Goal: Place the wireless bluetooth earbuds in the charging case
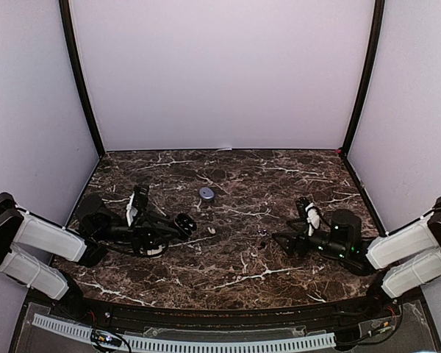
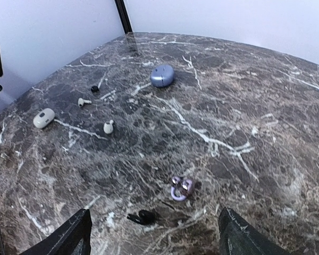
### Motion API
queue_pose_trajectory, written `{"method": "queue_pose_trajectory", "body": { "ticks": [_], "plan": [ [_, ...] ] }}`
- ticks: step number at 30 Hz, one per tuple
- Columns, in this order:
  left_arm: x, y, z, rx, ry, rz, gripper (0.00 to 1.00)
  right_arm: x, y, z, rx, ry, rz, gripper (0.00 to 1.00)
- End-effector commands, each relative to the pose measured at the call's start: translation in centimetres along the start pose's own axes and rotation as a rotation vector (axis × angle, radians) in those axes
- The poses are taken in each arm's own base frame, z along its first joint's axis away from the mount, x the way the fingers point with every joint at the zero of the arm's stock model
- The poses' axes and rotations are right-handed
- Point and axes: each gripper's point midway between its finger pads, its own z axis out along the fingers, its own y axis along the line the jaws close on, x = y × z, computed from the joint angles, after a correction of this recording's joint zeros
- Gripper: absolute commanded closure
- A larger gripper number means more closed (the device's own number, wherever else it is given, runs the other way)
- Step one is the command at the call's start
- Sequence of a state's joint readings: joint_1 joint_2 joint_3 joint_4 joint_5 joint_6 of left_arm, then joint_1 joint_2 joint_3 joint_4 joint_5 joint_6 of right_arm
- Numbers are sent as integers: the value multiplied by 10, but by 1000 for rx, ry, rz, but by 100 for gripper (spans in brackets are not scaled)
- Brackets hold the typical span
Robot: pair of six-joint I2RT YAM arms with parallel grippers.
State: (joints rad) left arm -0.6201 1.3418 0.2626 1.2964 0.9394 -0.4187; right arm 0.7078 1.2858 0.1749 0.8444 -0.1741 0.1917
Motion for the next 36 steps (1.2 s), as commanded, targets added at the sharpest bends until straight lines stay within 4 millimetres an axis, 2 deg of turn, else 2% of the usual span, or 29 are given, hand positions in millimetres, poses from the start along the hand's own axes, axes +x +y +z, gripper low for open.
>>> {"method": "queue_pose_trajectory", "body": {
  "ticks": [1, 6, 8, 12, 19, 29, 33, 36],
  "plan": [
    [-9, -4, 1, 20, -25, 51, 77, 6, -2, -2, 40, -48, -70, 19],
    [-9, -4, 2, 22, -25, 52, 77, 20, 12, -2, 15, -61, -164, 19],
    [-9, -5, 1, 23, -25, 52, 77, 23, 18, -5, -20, -77, -174, 19],
    [-9, -5, 1, 22, -23, 54, 77, 40, 25, -1, -72, -38, -180, 22],
    [-9, -4, 1, 18, -21, 58, 77, 55, 22, 9, -70, 5, -192, 29],
    [-8, -4, 2, 20, -16, 60, 77, 58, 5, 22, 19, 50, -301, 35],
    [-7, -3, 2, 21, -14, 60, 77, 68, 10, 30, -25, 117, -369, 36],
    [-6, -3, 2, 25, -14, 60, 77, 72, 14, 34, -58, 160, -391, 41]
  ]
}}
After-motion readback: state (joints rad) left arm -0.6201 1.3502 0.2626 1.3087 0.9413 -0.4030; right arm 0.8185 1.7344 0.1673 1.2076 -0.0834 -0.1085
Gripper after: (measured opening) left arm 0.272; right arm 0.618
